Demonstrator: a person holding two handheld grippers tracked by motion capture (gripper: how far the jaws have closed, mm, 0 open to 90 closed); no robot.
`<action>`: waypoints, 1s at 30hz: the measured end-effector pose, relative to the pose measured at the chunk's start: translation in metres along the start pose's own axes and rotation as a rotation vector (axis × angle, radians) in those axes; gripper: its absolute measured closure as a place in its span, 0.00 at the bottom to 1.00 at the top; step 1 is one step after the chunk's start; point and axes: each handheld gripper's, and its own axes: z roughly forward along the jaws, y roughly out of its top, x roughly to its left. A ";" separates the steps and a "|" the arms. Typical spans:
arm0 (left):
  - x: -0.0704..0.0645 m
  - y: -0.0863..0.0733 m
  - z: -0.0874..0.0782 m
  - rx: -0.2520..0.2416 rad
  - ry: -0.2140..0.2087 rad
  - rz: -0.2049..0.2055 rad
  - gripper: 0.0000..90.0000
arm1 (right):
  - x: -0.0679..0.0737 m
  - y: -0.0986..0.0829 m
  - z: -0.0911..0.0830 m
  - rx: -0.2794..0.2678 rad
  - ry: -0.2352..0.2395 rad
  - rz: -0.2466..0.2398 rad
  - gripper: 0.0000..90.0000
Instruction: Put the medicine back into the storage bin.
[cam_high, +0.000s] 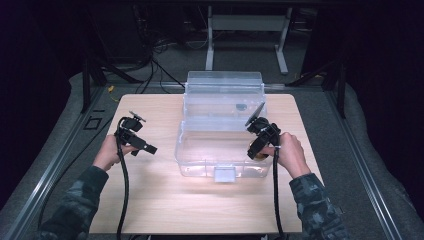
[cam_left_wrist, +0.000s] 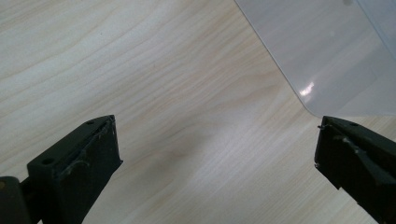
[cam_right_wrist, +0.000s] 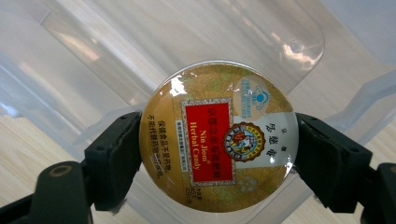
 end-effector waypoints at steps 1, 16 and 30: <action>0.000 0.000 0.000 0.001 0.002 0.004 0.00 | 0.000 0.000 0.001 0.006 -0.001 0.003 0.23; 0.002 -0.002 0.003 0.006 0.001 0.004 0.00 | -0.001 -0.003 0.008 0.037 0.013 -0.003 0.22; 0.002 -0.003 0.004 0.006 0.000 -0.001 0.00 | -0.002 -0.003 0.012 0.061 0.028 0.010 0.22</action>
